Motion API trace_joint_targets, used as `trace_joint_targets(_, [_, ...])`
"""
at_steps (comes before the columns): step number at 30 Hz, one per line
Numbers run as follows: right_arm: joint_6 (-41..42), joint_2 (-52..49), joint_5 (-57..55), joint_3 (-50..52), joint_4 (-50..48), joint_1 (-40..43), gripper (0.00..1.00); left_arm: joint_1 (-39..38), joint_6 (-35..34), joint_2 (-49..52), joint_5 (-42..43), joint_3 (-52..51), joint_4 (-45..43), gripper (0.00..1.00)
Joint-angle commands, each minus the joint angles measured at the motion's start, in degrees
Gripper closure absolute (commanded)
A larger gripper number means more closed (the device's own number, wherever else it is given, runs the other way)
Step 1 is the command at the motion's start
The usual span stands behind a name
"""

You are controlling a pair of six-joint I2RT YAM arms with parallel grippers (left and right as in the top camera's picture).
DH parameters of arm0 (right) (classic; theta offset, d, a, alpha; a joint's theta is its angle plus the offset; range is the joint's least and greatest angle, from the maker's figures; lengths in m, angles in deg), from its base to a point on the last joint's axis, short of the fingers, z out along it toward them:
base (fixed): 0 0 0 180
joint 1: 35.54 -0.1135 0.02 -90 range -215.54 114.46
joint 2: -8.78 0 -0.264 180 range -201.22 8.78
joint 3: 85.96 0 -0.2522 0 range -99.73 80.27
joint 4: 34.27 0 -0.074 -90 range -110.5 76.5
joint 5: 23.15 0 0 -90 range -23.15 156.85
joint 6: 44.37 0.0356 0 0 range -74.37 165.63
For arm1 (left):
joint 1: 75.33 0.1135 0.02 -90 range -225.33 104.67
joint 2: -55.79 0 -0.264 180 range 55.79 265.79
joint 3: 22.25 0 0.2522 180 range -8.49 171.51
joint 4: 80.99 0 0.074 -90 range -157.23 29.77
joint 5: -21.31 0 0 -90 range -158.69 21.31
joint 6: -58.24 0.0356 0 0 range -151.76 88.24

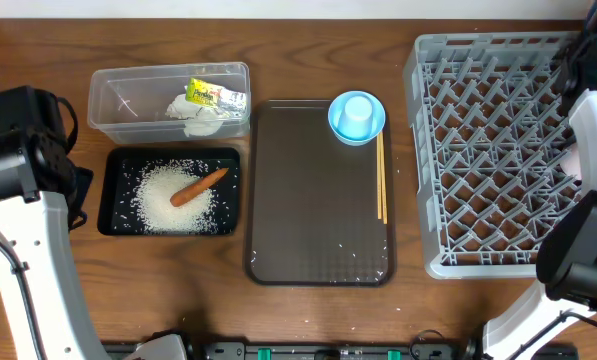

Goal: Sort waste into correct bins and load items into the dishwasher rack
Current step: 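Lift the blue plate with the right gripper and carry it into the rack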

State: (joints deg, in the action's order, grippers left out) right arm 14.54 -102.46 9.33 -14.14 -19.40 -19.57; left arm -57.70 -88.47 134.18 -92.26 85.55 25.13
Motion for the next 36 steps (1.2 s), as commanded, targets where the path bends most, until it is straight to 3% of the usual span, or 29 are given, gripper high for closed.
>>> trace_joint_targets(1, [-5.0, -0.4, -3.0, -0.7, -1.9, 2.5, 0.99, 0.3, 0.3, 0.0, -1.4, -0.1, 4.4, 0.05])
trace_joint_targets(19, [-0.5, -6.3, -1.1, 1.2, -0.7, 2.5, 0.95, 0.3, 0.3, 0.0, -1.4, -0.1, 4.4, 0.05])
trace_joint_targets(26, [3.6, -6.5, -1.2, 1.2, 0.5, -0.3, 0.78, 0.3, 0.3, 0.0, -1.4, -0.1, 4.4, 0.05])
trace_joint_targets(30, [3.7, -6.5, -1.2, 1.2, 2.8, -2.5, 0.76, 0.3, 0.3, 0.0, -1.4, -0.1, 4.4, 0.05])
trace_joint_targets(33, [4.5, -6.4, -1.5, 1.2, 4.3, -4.4, 0.60, 0.3, 0.3, 0.0, -1.4, -0.1, 4.4, 0.05])
trace_joint_targets(36, [8.0, -6.2, -4.2, 1.1, 4.8, -6.4, 0.51, 0.3, 0.3, 0.0, -1.4, -0.1, 4.4, 0.05])
